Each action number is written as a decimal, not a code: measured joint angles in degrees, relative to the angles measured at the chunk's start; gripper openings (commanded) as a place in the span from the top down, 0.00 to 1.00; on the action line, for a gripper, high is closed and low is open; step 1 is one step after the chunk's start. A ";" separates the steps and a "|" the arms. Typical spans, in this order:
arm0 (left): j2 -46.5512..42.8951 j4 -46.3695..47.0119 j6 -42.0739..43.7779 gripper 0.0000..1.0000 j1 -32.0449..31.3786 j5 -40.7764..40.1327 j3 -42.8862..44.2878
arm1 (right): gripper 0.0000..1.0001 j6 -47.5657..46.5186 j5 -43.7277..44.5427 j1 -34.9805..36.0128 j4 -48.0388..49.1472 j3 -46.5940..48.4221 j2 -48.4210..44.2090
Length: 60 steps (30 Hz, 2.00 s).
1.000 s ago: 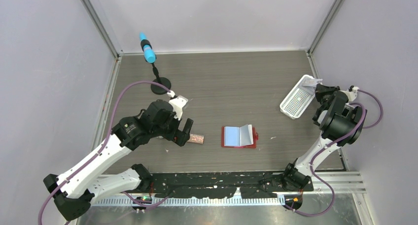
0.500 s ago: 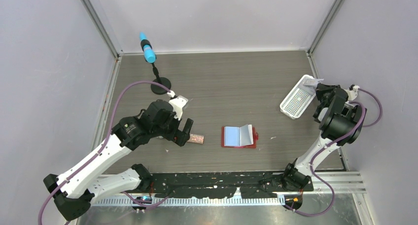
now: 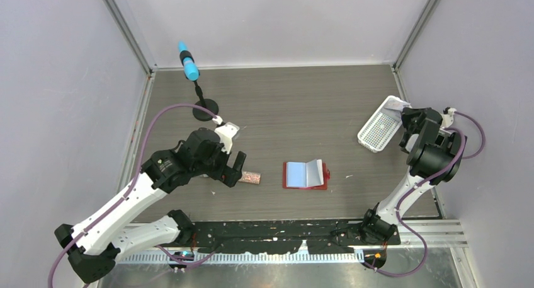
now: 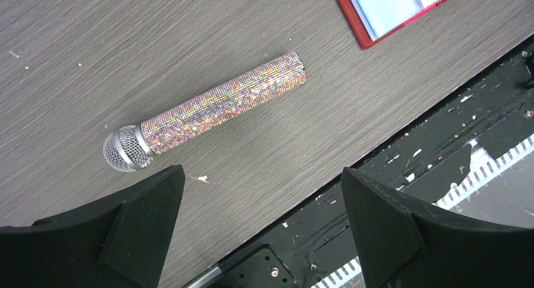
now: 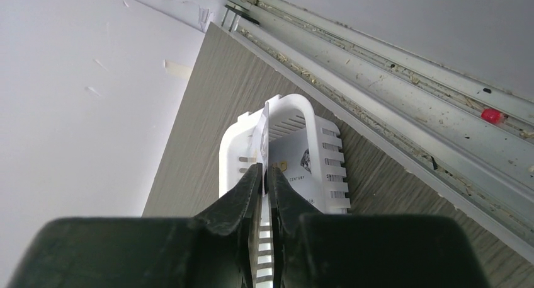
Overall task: Take the credit cards out of the card holder
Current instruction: Place the credit card in the storage box, then remove the credit card from the card holder.
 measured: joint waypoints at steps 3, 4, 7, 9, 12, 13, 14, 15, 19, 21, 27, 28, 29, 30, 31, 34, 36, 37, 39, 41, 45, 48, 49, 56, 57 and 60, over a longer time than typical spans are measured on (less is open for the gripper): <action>-0.26 0.00 0.00 0.00 0.00 -0.02 0.00 | 0.79 -0.04 0.22 0.15 -1.77 0.74 0.00; -0.33 0.00 0.00 0.00 0.00 -0.04 0.00 | 0.77 -0.11 0.22 0.20 -2.56 1.07 0.00; -0.35 0.00 0.00 0.00 0.00 -0.13 0.00 | 0.76 -0.59 0.61 0.22 -4.87 1.95 0.00; -0.35 0.00 0.00 0.00 0.00 -0.20 0.00 | 0.74 -0.92 0.87 0.24 -6.49 2.49 -0.02; -0.37 0.00 0.00 0.00 0.00 -0.22 0.00 | 0.72 -1.81 1.51 0.37 -9.53 3.41 -0.20; -0.37 0.00 0.00 0.00 0.00 -0.26 0.00 | 0.72 -2.10 1.77 0.44 -10.69 3.76 -0.37; -0.39 0.00 0.00 0.00 0.00 -0.31 0.00 | 0.72 -2.29 2.05 0.52 -12.46 4.22 -0.68; -0.44 0.00 -0.02 0.00 0.00 -0.37 0.00 | 0.71 -2.51 2.25 0.57 -14.23 4.79 -1.05; -1.18 0.02 -0.02 0.00 0.00 -0.48 0.00 | 0.68 -3.74 3.34 0.83 -20.96 7.48 -2.56; -1.60 0.04 -0.02 0.00 0.00 -0.57 0.00 | 0.67 -4.44 3.85 0.94 -24.48 8.76 -3.39; -2.34 0.07 -0.11 0.00 0.00 -1.36 0.00 | 0.63 -5.11 4.39 1.05 -31.30 11.37 -4.94; -2.45 0.09 -0.13 0.00 0.00 -1.46 -0.04 | 0.62 -5.11 4.48 1.07 -32.13 11.56 -5.14; -2.64 0.13 -0.15 0.00 0.00 -1.53 -0.15 | 0.62 -5.11 4.57 1.14 -33.09 11.78 -5.42; -2.93 0.17 -0.17 0.00 0.00 -1.68 -0.31 | 0.61 -5.11 4.72 1.20 -33.90 12.07 -5.57; -3.21 0.15 -0.17 0.00 0.00 -1.77 -0.44 | 0.61 -5.11 5.05 1.29 -34.80 12.46 -5.68; -4.24 0.20 -0.20 0.00 0.00 -2.12 -0.76 | 0.61 -5.11 5.95 1.46 -37.31 13.60 -5.97; -4.61 0.22 -0.20 0.00 0.00 -2.38 -0.76 | 0.61 -5.11 5.99 1.64 -38.71 14.12 -6.25; -4.70 0.20 -0.20 0.00 0.00 -2.54 -0.79 | 0.61 -5.20 6.03 1.99 -39.36 14.29 -6.51; -4.74 0.20 -0.20 0.00 0.00 -2.99 -0.79 | 0.61 -5.64 6.23 3.17 -40.48 14.36 -7.32; -4.76 0.22 -0.20 0.00 0.00 -3.50 -0.83 | 0.61 -6.45 6.36 4.52 -42.12 14.36 -8.74; -4.92 0.15 -0.20 0.00 0.00 -5.73 -1.11 | 0.61 -8.70 6.43 9.33 -44.37 12.83 -15.39; -4.94 0.15 -0.20 0.00 0.00 -7.06 -1.16 | 0.61 -10.91 6.88 14.05 -47.15 11.32 -22.25; -4.98 0.15 -0.20 0.00 0.00 -7.48 -1.16 | 0.61 -11.80 7.19 16.17 -48.11 10.69 -25.11; -6.08 0.17 -0.17 0.00 0.00 -9.35 -1.29 | 0.55 -16.24 7.43 30.64 -53.16 3.65 -40.13; -6.27 0.20 -0.17 0.00 0.00 -9.53 -1.38 | 0.53 -16.44 7.43 32.30 -54.10 2.67 -41.57; -6.60 0.17 -0.11 0.00 0.00 -9.55 -1.53 | 0.49 -17.16 7.80 39.21 -58.14 -1.38 -47.36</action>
